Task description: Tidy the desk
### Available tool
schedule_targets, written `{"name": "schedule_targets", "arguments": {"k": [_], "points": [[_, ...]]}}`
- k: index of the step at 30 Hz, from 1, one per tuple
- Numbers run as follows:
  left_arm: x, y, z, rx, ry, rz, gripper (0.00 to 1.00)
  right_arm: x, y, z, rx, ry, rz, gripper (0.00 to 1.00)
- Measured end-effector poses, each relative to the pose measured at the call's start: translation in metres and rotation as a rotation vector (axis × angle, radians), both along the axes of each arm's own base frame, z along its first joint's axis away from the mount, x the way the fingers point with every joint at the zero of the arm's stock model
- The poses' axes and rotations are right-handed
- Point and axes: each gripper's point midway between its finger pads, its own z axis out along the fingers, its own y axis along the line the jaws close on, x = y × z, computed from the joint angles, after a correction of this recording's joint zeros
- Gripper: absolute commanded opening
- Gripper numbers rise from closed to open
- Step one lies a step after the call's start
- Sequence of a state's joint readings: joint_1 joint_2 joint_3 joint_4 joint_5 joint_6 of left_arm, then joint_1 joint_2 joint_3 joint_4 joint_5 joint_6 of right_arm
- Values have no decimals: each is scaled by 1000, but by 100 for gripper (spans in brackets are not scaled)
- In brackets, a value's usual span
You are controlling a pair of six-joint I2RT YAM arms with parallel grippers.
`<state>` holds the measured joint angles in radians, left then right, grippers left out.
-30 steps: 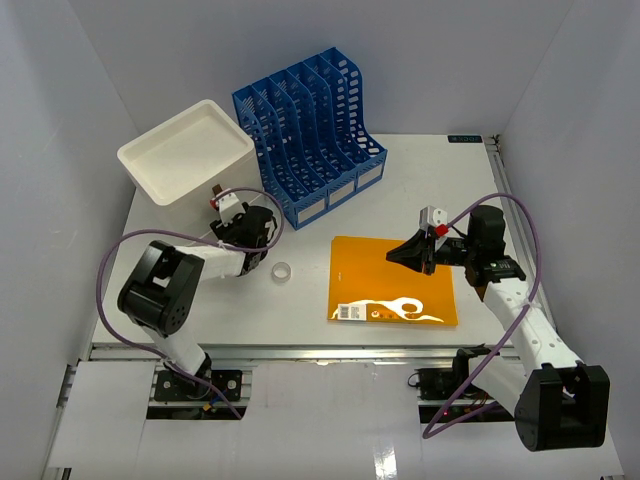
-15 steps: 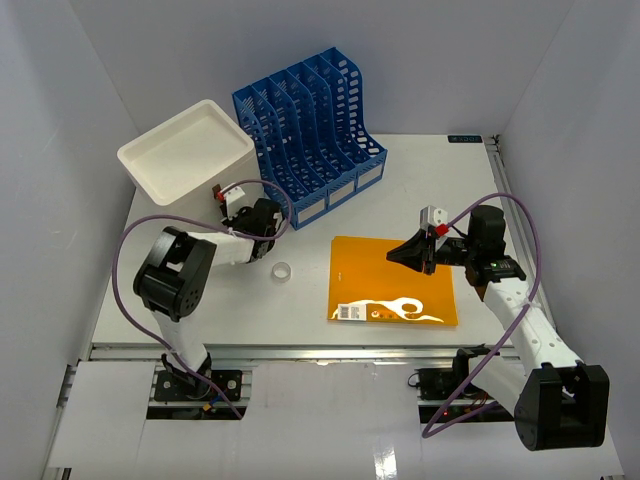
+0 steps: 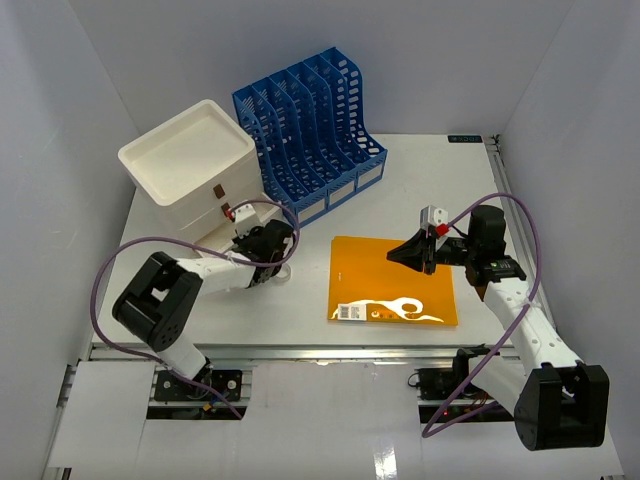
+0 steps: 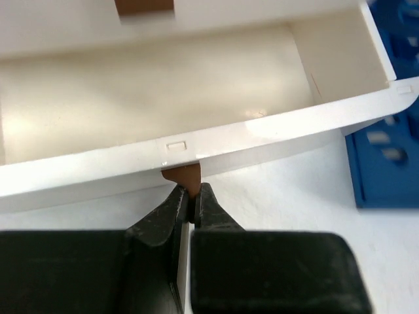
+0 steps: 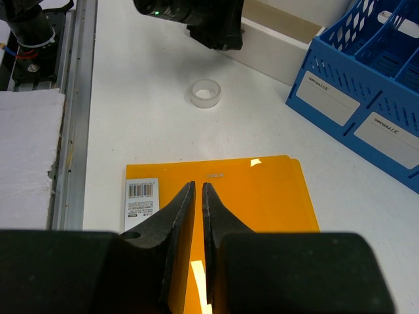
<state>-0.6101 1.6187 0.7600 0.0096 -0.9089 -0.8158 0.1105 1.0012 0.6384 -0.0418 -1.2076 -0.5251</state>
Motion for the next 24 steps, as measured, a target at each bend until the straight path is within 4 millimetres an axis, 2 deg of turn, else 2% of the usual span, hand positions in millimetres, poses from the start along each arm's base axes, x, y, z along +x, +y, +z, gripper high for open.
{"name": "schedule_targets", "arguments": {"k": [2,3,6,8,11,15,19,24], "points": [[-13,-11,-3,-32,6,-29,33,1,-1,0,0,0,-3,15],[-18,-15,-4,-47,9,-39,44,1,-1,0,0,0,-5,15],[-29,-19,-6,-90,20,-50,82,2,-2,0,0,0,-10,15],[-31,-23,-6,-125,27,-62,93,2,-3,0,0,0,-11,15],[-35,-30,-4,-165,42,-103,98,2,-3,0,0,-1,-12,15],[-43,-50,-1,-214,95,-236,98,3,-3,0,0,-1,-14,15],[-58,-70,6,-263,130,-402,98,4,-4,1,0,-3,-20,15],[-79,-80,3,-267,206,-539,98,4,-6,1,-1,-7,-26,15]]}}
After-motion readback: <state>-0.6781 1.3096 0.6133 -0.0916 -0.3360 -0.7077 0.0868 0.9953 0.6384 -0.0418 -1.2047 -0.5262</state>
